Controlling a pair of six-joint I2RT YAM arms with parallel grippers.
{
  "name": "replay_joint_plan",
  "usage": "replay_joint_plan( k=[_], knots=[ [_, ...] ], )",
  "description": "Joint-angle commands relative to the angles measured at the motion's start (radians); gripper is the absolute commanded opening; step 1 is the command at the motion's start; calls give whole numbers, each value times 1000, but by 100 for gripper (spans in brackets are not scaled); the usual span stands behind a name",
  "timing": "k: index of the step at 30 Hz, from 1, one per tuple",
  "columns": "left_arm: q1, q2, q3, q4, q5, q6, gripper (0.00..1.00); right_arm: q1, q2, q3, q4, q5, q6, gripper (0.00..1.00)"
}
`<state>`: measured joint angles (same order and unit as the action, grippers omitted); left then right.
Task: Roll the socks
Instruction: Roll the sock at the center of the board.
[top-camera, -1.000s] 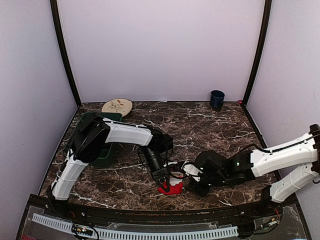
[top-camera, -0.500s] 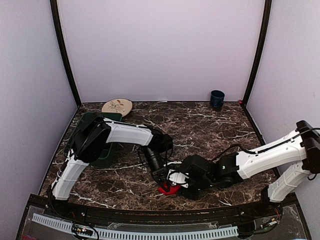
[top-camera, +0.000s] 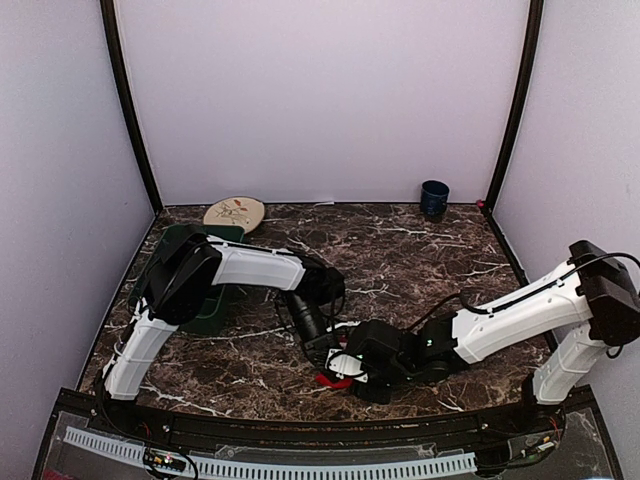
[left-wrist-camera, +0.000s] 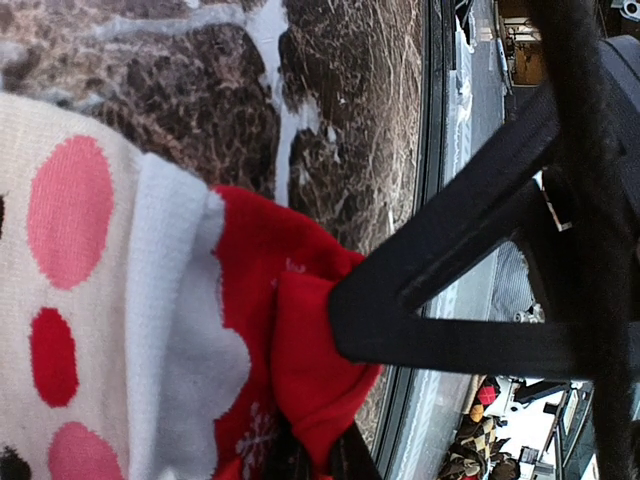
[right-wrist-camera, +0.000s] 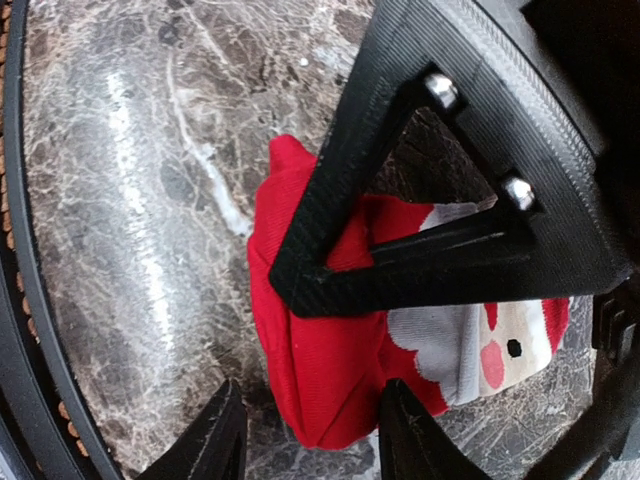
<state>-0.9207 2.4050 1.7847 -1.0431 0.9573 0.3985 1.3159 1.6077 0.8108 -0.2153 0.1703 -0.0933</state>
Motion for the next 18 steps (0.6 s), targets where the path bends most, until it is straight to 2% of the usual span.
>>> replay_joint_plan(
  k=[1, 9, 18],
  knots=[
    [-8, 6, 5, -12, 7, 20, 5, 9, 22, 33, 34, 43, -17, 45],
    [-20, 6, -4, -15, 7, 25, 5, 2, 27, 28, 33, 69, -26, 48],
    [-36, 7, -16, -8, 5, 25, 6, -38, 45, 34, 28, 22, -39, 47]
  ],
)
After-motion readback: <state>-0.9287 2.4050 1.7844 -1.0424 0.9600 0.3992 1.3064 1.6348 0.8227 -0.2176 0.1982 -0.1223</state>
